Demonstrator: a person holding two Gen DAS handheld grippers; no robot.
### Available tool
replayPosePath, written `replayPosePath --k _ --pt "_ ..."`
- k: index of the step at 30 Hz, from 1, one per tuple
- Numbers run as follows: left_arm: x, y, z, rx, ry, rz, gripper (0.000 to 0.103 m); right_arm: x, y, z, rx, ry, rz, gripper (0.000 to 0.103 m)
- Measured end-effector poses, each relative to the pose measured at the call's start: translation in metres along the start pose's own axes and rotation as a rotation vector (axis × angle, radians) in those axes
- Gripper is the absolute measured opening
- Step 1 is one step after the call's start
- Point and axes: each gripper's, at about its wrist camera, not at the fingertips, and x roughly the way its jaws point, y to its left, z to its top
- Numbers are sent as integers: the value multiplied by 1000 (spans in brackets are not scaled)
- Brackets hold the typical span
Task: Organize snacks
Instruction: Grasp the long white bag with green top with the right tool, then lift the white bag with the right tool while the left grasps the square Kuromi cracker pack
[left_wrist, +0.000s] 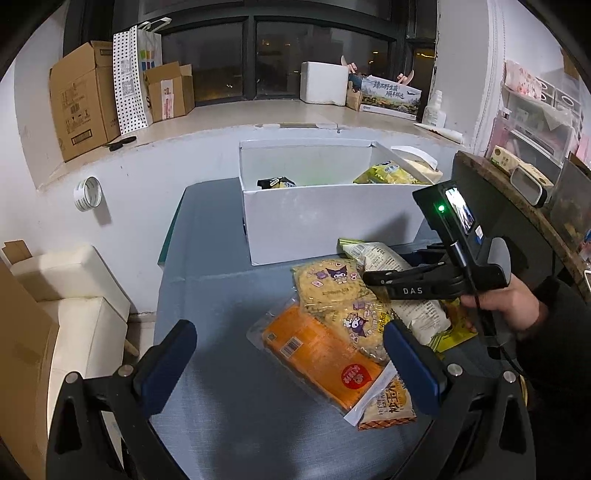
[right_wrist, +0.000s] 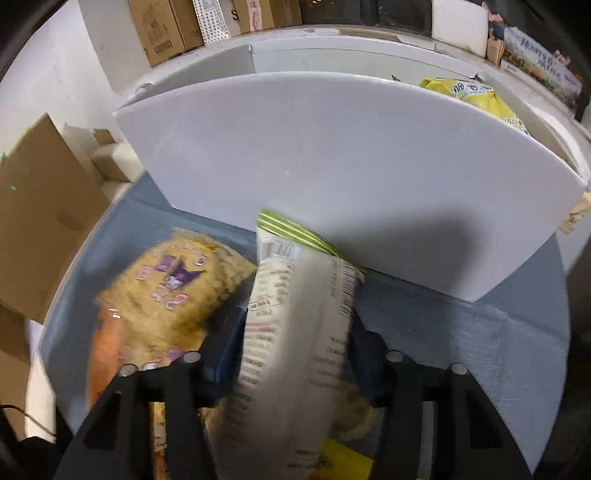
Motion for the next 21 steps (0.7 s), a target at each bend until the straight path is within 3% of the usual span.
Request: replayPosePath --k 6,11,15,21 --pt "4 3 1 -20 11 -1 103 -6 2 -5 -17 -8 13 50" --pt "13 3 4 -36 28 -16 103 -26 -5 -11 9 -67 18 46" --pt "24 2 8 -72 48 -61 103 -62 -11 -17 41 -169 58 44" --pt "50 -16 21 -48 79 -68 103 -125 -20 -29 61 -326 58 38"
